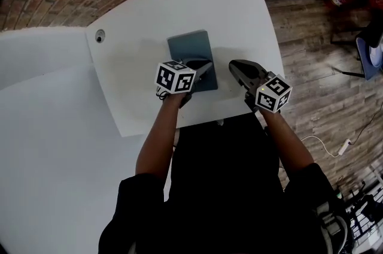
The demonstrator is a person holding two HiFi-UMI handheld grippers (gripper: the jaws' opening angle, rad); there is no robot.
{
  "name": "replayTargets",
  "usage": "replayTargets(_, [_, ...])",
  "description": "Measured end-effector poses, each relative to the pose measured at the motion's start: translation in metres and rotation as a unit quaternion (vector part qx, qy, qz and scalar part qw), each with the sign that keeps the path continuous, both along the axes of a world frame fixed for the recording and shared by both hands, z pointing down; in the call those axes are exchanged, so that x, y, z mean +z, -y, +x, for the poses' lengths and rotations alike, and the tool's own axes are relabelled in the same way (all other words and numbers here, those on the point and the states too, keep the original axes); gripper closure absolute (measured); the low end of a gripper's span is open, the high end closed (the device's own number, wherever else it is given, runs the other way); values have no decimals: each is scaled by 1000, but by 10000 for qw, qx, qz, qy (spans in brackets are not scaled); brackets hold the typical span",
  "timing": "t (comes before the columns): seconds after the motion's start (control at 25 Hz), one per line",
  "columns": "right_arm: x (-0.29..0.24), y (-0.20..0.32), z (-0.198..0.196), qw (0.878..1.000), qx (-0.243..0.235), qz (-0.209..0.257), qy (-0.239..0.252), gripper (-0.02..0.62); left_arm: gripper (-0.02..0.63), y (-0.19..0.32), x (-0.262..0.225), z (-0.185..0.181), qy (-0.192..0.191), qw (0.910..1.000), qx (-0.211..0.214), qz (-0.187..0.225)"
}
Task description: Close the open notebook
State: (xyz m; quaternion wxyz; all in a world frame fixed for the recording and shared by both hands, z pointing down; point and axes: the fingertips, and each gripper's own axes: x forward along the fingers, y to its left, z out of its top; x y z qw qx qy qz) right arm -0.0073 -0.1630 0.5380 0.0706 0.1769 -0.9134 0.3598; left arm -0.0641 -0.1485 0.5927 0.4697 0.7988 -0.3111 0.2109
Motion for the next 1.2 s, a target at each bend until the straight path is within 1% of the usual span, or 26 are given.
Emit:
replayTargets(0.12, [-19, 1, -7, 9990, -263, 341, 132, 580, 591, -4, -32, -9, -264, 9983, -28, 520])
replayTargets(0.2, [-37, -2, -13, 9966, -461, 642, 212, 580, 590, -8, -58, -16, -429, 9949, -146, 906])
replayTargets(0.28, [-60, -4, -19, 9915, -624, 1116, 218, 587, 591, -11, -88, -24, -686, 9883, -335, 1323])
replayTargets(0.32, [-74, -5, -22, 9873, -675, 1425, 203, 589, 591, -13, -105, -27, -868, 9833, -422, 1544])
replayTargets(0.36, [-89, -6, -25, 9819, -713, 1746, 199, 589, 591, -15, -122, -30, -1067, 9769, -507, 1782])
replayTargets(0.44, [-120, -12, -30, 9698, -780, 2295, 277, 589, 591, -22, -158, -38, -1371, 9608, -710, 2301])
replayTargets(0.52, [-150, -18, -32, 9608, -812, 2608, 468, 589, 591, -30, -193, -48, -1472, 9436, -920, 2819])
replayTargets(0.64, [-192, -26, -30, 9535, -782, 2795, 812, 589, 591, -46, -235, -63, -1396, 9199, -1075, 3504])
replayTargets(0.72, [-216, -35, -28, 9481, -784, 2949, 892, 589, 589, -60, -258, -72, -1333, 9055, -1113, 3871])
replayTargets(0.92, [-266, -73, -27, 9313, -1041, 3340, 1011, 589, 589, -102, -308, -97, -1399, 8649, -1314, 4639])
replayTargets(1.0, [-282, -90, -23, 9242, -1017, 3499, 1142, 589, 589, -121, -320, -106, -1437, 8479, -1410, 4904])
replayTargets(1.04, [-288, -99, -20, 9221, -958, 3549, 1208, 589, 589, -132, -324, -109, -1457, 8413, -1451, 4999])
replayTargets(1.08, [-292, -109, -15, 9217, -883, 3559, 1263, 589, 589, -144, -326, -112, -1475, 8371, -1477, 5057])
replayTargets(1.12, [-295, -119, -11, 9234, -804, 3515, 1317, 589, 589, -157, -327, -113, -1482, 8354, -1482, 5081])
replayTargets(1.2, [-296, -142, -2, 9325, -678, 3211, 1509, 589, 589, -183, -328, -115, -1446, 8365, -1445, 5084])
